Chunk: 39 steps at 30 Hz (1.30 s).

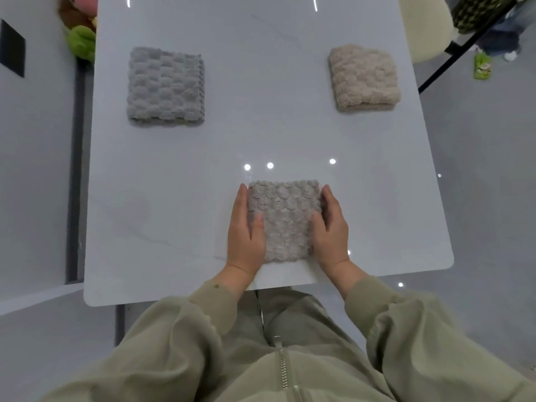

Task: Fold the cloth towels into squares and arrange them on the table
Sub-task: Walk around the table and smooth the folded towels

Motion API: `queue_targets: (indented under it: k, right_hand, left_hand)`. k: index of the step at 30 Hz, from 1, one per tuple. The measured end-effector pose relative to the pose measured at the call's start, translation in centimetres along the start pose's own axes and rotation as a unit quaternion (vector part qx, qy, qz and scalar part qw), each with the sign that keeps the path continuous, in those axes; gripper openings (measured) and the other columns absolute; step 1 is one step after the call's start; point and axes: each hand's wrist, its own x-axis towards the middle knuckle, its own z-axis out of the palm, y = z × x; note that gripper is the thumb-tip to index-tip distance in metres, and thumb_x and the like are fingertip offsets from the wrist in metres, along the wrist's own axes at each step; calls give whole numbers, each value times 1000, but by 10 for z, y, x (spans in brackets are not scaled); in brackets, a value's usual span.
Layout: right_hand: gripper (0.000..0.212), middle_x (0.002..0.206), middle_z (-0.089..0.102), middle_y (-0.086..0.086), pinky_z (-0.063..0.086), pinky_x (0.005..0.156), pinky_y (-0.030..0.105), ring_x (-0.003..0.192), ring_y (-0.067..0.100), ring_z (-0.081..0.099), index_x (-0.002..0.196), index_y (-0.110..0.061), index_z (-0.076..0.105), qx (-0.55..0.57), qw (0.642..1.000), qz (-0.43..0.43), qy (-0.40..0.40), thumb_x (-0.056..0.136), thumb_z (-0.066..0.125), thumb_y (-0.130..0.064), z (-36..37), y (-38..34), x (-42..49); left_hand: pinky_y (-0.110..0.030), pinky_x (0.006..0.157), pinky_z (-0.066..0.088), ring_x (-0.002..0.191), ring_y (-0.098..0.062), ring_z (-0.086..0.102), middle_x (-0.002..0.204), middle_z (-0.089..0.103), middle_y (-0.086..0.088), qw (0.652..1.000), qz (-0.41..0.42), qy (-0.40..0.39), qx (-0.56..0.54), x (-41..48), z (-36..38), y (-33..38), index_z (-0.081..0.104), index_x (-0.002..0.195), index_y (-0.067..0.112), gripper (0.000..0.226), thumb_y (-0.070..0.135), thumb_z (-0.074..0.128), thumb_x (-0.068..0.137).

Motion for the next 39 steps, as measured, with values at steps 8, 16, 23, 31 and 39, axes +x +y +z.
queue_targets:
  k: [8,16,23,31,39]
  right_hand:
    - [73,146,35,-4,27,111,16,136,7,32,145,-10,31,-7,1000,-10,-3,82,40,-45,9,0,-11]
    - [65,141,46,4,33,110,21,130,10,42,140,-6,42,1,998,-41,-36,84,42,-39,-21,8,27]
    - [49,138,51,3,34,107,17,128,11,46,134,-8,48,-72,958,-127,-246,88,43,-23,-34,-14,113]
    - [51,134,55,-1,33,106,17,122,4,47,131,-10,54,-140,871,-172,-439,86,40,-32,-6,-50,145]
    - [52,134,54,-6,34,109,27,125,6,46,131,-17,55,-205,780,-203,-555,87,37,-40,16,-61,136]
  left_hand:
    - [-10,110,19,136,1,24,148,27,7,999,-19,-5,-30,-4,7,7,24,147,7,56,27,34,95]
    - [-4,105,22,136,-1,28,150,32,2,981,-80,154,-87,-11,-5,1,29,146,9,56,26,31,93]
    - [-22,115,24,139,-11,30,149,33,-2,899,-109,398,-149,-27,56,13,28,145,8,52,25,30,96]
    - [-15,112,19,141,-3,20,152,17,-2,807,-101,559,-160,-58,137,27,14,145,14,57,27,30,92]
    - [-17,114,14,143,-5,15,151,15,6,773,-107,598,-182,-25,137,34,14,148,7,65,35,28,90]
